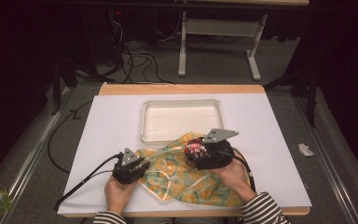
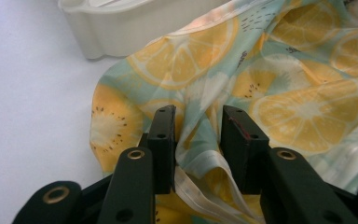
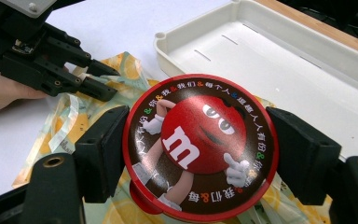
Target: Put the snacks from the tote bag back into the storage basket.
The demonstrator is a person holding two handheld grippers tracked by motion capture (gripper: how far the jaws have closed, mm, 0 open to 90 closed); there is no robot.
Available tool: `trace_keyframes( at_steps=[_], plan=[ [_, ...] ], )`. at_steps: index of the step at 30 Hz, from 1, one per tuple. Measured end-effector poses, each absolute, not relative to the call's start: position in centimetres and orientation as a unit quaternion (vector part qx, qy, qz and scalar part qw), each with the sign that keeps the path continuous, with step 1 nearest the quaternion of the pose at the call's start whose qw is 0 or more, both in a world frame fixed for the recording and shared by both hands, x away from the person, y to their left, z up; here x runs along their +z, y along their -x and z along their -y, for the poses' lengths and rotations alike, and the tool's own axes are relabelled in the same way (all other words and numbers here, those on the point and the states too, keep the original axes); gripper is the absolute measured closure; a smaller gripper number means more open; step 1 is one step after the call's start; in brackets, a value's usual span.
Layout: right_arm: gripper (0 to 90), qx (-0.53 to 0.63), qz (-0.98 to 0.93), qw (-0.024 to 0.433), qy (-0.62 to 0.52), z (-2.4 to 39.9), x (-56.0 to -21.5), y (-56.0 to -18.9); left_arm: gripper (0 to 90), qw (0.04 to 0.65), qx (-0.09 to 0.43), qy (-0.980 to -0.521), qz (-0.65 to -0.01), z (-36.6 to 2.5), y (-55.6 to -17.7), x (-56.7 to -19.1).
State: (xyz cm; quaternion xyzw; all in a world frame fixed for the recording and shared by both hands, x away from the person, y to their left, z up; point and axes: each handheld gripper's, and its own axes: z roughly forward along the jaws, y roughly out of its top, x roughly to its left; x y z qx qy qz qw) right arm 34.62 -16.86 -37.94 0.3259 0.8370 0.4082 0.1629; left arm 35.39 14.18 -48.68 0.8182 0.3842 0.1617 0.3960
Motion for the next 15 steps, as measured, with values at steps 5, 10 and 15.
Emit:
trace_keyframes(
  at_steps=[5,10,15],
  plan=[
    [26.3,0.409,-0.836,0.163,-0.326,17.0,-37.4,-34.9,65.4,0.396,0.161,-0.818,-0.384,-14.2,-35.4,-48.7],
    [26.3,0.411,-0.836,0.160,-0.327,17.2,-36.9,-35.3,65.3,0.396,0.161,-0.819,-0.383,-14.2,-35.4,-48.7],
    [26.3,0.412,-0.833,0.158,-0.335,17.5,-36.4,-35.9,65.2,0.396,0.161,-0.819,-0.384,-14.2,-35.4,-48.7]
  ],
)
